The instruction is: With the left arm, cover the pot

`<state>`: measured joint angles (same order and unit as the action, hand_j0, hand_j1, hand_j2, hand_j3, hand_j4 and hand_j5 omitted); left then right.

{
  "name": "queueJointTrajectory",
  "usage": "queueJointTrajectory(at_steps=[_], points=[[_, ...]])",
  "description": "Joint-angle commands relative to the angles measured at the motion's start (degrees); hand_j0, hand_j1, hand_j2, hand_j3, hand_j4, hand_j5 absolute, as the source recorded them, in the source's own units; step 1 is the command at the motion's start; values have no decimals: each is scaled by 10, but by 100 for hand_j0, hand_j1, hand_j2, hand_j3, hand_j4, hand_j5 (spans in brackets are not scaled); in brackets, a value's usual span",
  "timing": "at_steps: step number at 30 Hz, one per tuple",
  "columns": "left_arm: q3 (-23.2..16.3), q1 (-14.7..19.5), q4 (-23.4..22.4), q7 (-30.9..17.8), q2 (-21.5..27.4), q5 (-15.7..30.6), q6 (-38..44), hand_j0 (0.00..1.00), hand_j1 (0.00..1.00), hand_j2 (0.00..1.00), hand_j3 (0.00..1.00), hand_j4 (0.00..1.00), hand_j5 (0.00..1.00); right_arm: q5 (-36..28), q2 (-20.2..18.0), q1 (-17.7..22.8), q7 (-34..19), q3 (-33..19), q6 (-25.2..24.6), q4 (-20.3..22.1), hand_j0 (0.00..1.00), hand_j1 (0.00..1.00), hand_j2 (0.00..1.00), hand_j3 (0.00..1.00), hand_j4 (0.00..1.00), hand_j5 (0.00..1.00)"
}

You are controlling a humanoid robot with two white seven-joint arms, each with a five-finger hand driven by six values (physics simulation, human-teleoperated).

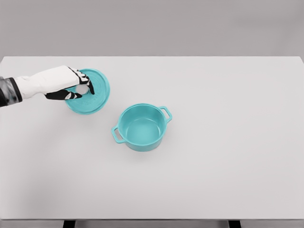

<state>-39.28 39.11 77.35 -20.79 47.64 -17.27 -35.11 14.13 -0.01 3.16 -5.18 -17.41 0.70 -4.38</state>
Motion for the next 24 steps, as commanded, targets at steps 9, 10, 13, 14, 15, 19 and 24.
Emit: queueJointTrajectory(at_steps=[9,10,13,14,15,19,24], points=[[-7,1,47,4,3,8,1,54,54,54,54,54,54,0,0,0,0,0,0,1,100,100,100,100,100,100],[-8,1,50,8,3,8,1,54,54,54,54,54,54,0,0,0,0,0,0,0,100,100,100,100,100,100],[-19,1,66,8,3,13,1,54,54,54,54,54,54,0,0,0,0,0,0,0,100,100,100,100,100,100],[-22,2,69,8,3,15,1,54,54,54,54,54,54,0,0,0,0,0,0,0,100,100,100,100,100,100],[-23,2,71,8,3,15,1,54,54,54,54,54,54,0,0,0,0,0,0,0,100,100,100,100,100,100],[-31,2,71,8,-4,17,1,54,54,54,54,54,54,0,0,0,0,0,0,0,100,100,100,100,100,100],[-40,1,76,8,-17,21,1,54,54,54,54,54,54,0,0,0,0,0,0,0,100,100,100,100,100,100]])
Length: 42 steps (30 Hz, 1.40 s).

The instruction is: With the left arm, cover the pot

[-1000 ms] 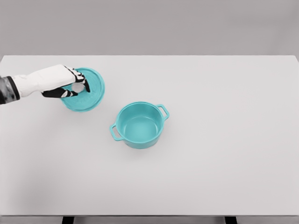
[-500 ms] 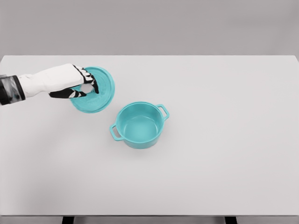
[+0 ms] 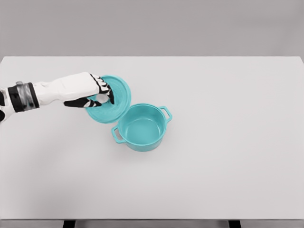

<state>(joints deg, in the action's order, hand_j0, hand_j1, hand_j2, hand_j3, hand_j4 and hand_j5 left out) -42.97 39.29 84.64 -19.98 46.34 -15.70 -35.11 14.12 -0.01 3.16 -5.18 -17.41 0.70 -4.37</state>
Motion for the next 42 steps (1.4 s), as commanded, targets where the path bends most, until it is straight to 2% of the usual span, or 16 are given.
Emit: queueJointTrajectory(at_steps=[1,9,19,42], points=[[-9,0,4,0,-5,5,1,54,54,54,54,54,54,0,0,0,0,0,0,0,100,100,100,100,100,100],[-19,-1,14,1,-13,6,1,54,54,54,54,54,54,-1,0,0,0,0,0,1,100,100,100,100,100,100],[-36,-2,60,1,-6,21,1,54,54,54,54,54,54,0,0,0,0,0,0,0,100,100,100,100,100,100],[-49,2,61,0,-35,20,1,54,54,54,54,54,54,0,0,0,0,0,0,0,100,100,100,100,100,100]])
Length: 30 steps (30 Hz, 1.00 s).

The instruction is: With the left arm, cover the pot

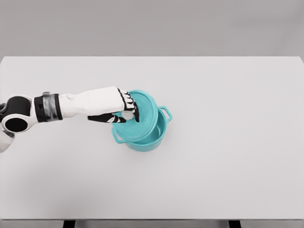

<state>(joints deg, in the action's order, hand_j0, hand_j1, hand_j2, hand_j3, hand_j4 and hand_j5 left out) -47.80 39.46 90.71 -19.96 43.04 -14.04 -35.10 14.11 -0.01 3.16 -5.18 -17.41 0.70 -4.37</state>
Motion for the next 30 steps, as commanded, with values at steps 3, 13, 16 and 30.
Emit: queueJointTrajectory(at_steps=[3,13,16,30], points=[[-4,1,-1,0,-2,3,1,55,55,55,55,55,55,0,0,0,0,0,0,1,100,100,100,100,100,100],[-6,2,-3,0,-9,2,1,62,62,62,62,62,62,0,0,0,0,0,0,0,100,100,100,100,100,100],[-6,3,-4,0,-13,2,1,63,63,63,63,63,63,0,0,0,0,0,0,0,100,100,100,100,100,100],[-6,4,-15,0,-31,-1,1,64,64,64,64,64,64,0,0,0,0,0,0,0,100,100,100,100,100,100]])
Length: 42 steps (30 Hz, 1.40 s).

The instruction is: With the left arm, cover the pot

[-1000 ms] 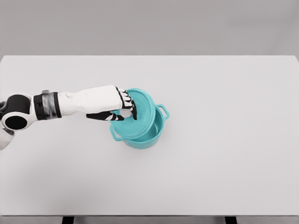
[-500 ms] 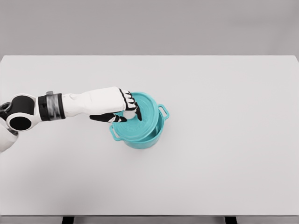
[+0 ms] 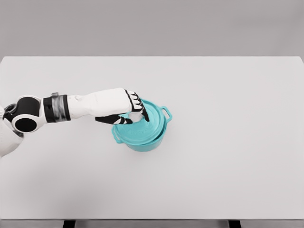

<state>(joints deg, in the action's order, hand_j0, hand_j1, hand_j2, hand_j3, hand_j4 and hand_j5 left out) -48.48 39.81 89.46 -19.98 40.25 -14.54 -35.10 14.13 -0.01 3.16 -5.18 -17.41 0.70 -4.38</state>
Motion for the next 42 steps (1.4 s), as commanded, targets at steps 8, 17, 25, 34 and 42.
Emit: queueJointTrajectory(at_steps=[8,17,25,34,42], points=[[0,1,-12,0,-11,2,1,64,64,64,64,64,64,-1,0,0,0,0,0,0,100,100,100,100,100,100],[0,0,-11,0,-12,3,1,75,75,75,75,75,75,-1,0,0,0,0,0,0,100,100,100,100,100,100],[0,-1,-10,0,-11,3,1,81,81,81,81,81,81,0,0,0,0,0,0,0,100,100,100,100,100,100],[1,-1,-10,0,-11,4,1,84,84,84,84,84,84,0,0,0,0,0,0,0,100,100,100,100,100,100],[1,0,-10,0,-11,3,1,88,88,88,88,88,88,0,0,0,0,0,0,0,100,100,100,100,100,100]])
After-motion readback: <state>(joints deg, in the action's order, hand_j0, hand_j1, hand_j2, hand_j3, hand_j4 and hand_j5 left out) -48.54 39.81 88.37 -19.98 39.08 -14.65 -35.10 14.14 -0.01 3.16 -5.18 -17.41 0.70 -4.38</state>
